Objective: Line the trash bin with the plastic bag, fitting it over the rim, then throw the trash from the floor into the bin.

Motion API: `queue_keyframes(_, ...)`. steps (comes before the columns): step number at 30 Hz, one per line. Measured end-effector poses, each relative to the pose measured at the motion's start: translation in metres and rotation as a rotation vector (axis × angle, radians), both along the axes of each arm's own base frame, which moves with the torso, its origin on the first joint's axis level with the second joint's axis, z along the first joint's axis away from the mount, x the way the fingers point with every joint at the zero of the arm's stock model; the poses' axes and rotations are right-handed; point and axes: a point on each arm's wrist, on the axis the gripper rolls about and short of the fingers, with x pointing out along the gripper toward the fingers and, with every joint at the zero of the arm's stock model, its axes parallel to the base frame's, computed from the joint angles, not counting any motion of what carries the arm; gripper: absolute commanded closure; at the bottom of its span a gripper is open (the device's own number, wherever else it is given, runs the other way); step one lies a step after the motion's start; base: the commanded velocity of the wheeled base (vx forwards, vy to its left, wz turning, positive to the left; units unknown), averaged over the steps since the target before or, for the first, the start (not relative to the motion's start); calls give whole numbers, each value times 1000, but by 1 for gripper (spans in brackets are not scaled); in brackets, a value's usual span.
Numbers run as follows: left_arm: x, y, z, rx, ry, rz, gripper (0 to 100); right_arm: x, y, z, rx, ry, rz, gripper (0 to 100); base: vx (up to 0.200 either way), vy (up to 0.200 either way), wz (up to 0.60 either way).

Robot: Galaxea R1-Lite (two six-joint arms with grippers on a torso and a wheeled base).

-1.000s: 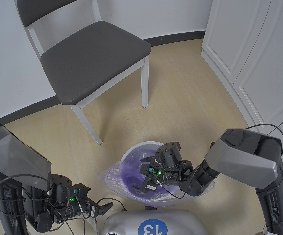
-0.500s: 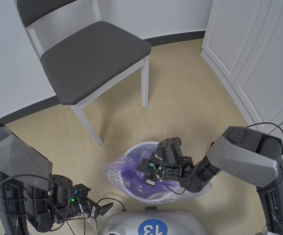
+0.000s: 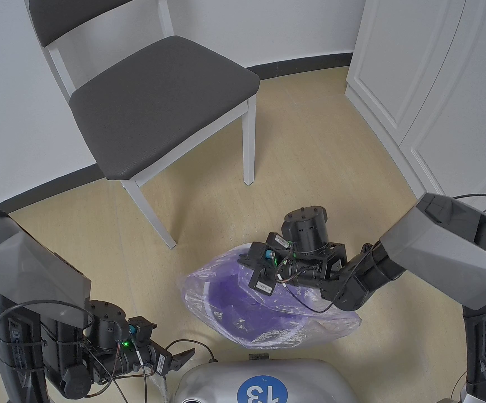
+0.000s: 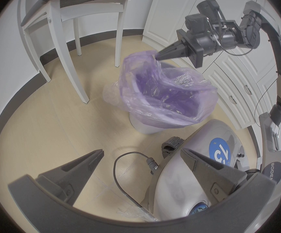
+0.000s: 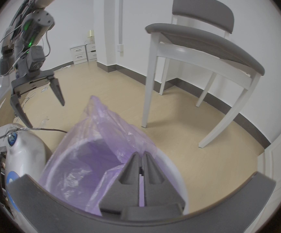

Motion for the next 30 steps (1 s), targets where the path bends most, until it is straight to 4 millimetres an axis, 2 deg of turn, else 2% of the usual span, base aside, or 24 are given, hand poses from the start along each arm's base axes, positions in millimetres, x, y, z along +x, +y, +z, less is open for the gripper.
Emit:
queue_keyframes(5, 1, 1, 0, -1, -2, 5, 0, 13, -4, 12, 7, -12, -23, 100, 0, 0, 0)
queue_keyframes(16, 5, 7, 2, -7, -14, 35, 0, 56, -13, 57, 51, -80, -88, 100, 0, 0, 0)
queue_keyframes(22, 7, 8, 1, -6, -13, 41, 0, 79, -11, 57, 71, -102, -109, 100, 0, 0, 0)
queue_keyframes(23, 7, 8, 0, -6, -12, 42, 0, 83, -10, 55, 71, -102, -112, 0, 0, 0, 0)
queue_keyframes(30, 9, 8, -3, 0, -2, 48, 0, 90, -5, 39, 90, -76, -120, 0, 0, 0, 0)
